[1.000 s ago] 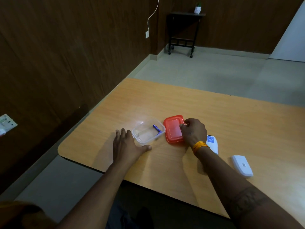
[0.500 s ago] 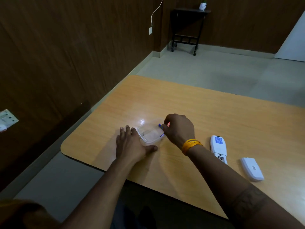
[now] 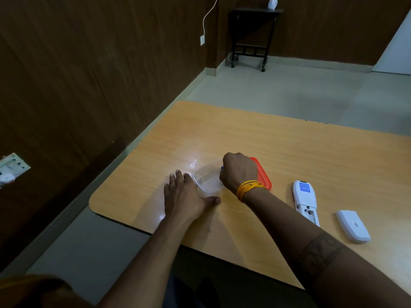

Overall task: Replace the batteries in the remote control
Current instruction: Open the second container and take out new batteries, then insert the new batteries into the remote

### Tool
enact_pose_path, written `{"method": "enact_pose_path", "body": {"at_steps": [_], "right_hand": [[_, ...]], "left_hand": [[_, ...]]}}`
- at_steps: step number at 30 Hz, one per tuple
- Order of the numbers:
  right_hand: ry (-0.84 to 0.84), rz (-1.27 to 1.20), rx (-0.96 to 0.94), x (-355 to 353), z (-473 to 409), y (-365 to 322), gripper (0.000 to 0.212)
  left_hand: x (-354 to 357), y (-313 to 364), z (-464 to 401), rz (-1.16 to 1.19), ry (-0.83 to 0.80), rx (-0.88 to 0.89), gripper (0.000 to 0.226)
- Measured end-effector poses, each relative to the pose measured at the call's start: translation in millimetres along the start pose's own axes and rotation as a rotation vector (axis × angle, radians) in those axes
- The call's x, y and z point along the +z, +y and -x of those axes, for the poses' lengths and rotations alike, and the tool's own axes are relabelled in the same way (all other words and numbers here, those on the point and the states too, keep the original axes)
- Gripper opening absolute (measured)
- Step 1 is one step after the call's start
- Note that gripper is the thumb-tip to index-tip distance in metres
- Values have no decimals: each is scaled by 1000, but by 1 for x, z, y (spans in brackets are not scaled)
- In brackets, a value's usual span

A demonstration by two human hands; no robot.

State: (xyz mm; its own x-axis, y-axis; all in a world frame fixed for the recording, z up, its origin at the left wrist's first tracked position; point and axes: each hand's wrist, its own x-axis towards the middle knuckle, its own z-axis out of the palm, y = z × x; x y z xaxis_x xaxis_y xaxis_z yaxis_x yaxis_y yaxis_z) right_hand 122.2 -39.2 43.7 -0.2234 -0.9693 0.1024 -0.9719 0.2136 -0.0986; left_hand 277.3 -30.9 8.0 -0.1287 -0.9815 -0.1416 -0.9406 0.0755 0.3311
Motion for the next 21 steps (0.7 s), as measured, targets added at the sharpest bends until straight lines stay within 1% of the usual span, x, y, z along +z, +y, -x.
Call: {"method": "enact_pose_path", "body": {"at_steps": [3, 4, 6, 9, 12, 16, 21], "right_hand": [[-35, -16, 4, 1, -2, -2, 5], [-45, -19, 11, 1, -3, -3, 5], [-57, -26, 21, 2, -5, -4, 12], [-52, -61, 32, 2, -6, -4, 13], [-32, -160, 50, 3, -4, -3, 15], [37, -309, 38, -5, 11, 0, 17], [171, -470, 10, -10, 42, 17, 17]], "left_hand": [[1, -1, -1, 4, 8, 0, 136], [1, -2, -1, 4, 10, 1, 136], [3, -3, -2, 4, 10, 1, 137], [3, -3, -3, 13, 11, 1, 137], [4, -3, -2, 17, 18, 3, 137], [2, -4, 4, 35, 49, -5, 137], [-5, 12, 21, 79, 165, 82, 128]]}}
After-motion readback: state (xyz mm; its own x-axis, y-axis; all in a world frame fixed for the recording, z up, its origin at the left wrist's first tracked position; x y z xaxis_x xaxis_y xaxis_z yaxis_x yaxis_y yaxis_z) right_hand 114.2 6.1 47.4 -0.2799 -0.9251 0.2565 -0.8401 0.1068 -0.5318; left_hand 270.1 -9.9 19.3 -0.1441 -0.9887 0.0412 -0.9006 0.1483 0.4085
